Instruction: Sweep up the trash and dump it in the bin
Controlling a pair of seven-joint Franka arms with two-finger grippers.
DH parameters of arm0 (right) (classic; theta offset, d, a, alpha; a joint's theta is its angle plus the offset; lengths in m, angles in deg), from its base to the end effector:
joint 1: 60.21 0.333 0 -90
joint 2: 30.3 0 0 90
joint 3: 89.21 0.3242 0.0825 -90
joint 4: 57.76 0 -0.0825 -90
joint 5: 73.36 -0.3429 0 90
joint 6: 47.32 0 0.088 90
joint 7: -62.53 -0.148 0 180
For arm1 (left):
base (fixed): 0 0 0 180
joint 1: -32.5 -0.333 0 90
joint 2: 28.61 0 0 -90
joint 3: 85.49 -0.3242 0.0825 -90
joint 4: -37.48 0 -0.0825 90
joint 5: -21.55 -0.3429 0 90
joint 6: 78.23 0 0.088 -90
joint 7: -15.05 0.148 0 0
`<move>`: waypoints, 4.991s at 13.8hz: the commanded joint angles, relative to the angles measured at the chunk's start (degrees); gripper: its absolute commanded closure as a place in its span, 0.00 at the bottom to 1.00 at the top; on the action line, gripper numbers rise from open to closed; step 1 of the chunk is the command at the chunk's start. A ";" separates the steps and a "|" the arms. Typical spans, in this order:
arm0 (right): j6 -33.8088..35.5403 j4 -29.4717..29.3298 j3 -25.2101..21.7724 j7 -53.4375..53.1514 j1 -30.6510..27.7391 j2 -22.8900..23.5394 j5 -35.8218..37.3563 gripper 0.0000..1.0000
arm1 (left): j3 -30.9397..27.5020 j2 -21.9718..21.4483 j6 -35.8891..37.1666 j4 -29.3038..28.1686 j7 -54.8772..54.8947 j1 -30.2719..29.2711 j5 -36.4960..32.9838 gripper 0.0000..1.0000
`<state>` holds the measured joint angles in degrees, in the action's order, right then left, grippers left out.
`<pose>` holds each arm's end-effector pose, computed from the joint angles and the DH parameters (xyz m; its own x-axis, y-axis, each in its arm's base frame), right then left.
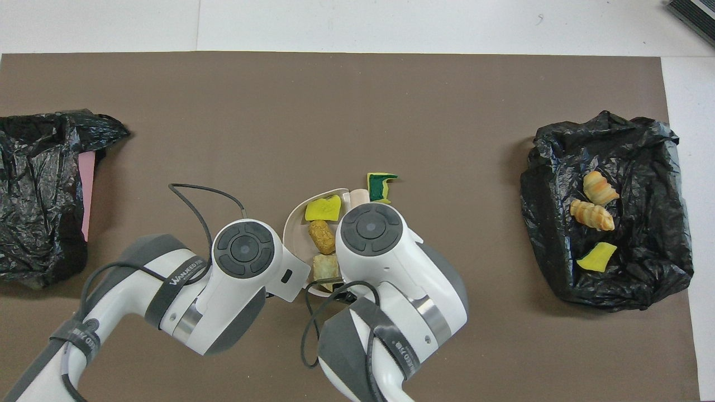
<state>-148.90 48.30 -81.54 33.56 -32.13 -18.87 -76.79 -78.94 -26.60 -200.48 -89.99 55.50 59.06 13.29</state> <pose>0.4285 0.3145 0.3842 0.9569 0.0863 -0.2773 0.1077 -0.9922 0.0627 0.4083 -0.2528 0.3426 0.1976 -0.9658 -0.1680 -0.9796 -0.2009 0.0027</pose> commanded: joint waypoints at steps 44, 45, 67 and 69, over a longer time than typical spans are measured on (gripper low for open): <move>-18.47 27.97 1.65 -10.58 15.58 -14.50 -24.88 1.00 | -1.19 1.24 16.78 23.76 49.80 -37.88 14.42 1.00; -18.56 28.59 1.65 -10.23 15.77 -14.77 -24.88 1.00 | -1.19 1.25 16.78 23.76 51.46 -39.90 14.15 1.00; -18.15 22.91 1.12 -4.71 4.55 -14.68 -22.07 0.00 | -1.37 10.92 8.36 34.70 59.51 -52.93 -30.81 1.00; -7.91 14.84 0.68 -2.60 -1.41 -14.51 -15.87 0.00 | -1.37 8.99 6.51 29.67 53.78 -51.36 -37.32 1.00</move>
<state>-165.42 69.92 -81.00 29.18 -28.64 -32.77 -97.39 -79.60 -13.18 -191.31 -53.18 114.21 5.77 -18.69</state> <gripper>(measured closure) 0.000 0.687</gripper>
